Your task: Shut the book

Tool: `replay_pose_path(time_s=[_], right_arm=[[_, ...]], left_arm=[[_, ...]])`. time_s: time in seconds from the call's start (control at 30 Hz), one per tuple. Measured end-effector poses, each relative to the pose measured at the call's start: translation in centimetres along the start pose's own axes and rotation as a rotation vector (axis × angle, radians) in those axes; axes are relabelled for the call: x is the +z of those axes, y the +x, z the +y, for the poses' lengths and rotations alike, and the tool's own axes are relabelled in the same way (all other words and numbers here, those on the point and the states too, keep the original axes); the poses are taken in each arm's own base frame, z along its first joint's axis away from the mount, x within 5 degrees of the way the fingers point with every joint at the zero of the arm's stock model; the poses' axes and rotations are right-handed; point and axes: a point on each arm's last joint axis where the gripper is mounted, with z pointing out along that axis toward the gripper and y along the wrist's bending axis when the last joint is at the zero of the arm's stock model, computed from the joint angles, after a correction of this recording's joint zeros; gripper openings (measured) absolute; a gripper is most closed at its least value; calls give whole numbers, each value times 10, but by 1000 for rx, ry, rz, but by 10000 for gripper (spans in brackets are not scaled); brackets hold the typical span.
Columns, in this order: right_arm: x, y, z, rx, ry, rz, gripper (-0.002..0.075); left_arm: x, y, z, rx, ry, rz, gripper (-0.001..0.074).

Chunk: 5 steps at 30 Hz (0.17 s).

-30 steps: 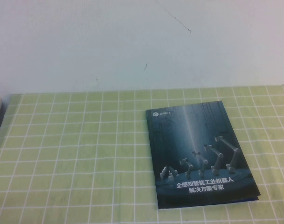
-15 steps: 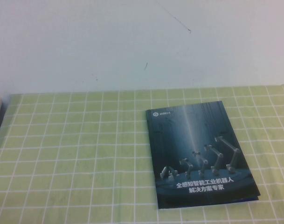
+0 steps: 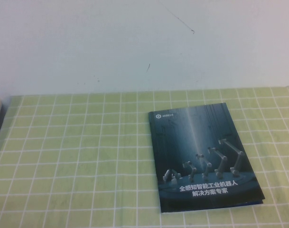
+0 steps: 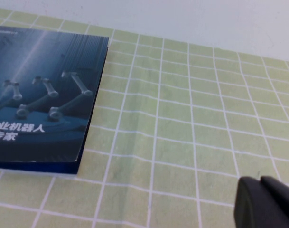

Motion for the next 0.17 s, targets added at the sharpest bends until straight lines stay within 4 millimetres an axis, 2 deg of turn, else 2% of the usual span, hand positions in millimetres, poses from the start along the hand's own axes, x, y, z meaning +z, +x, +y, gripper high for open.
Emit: replay_pose_path(time_s=[0.17], right_arm=[[0, 0, 0, 0, 0, 0, -3]], left_arm=[[0, 0, 0, 0, 0, 0, -4]])
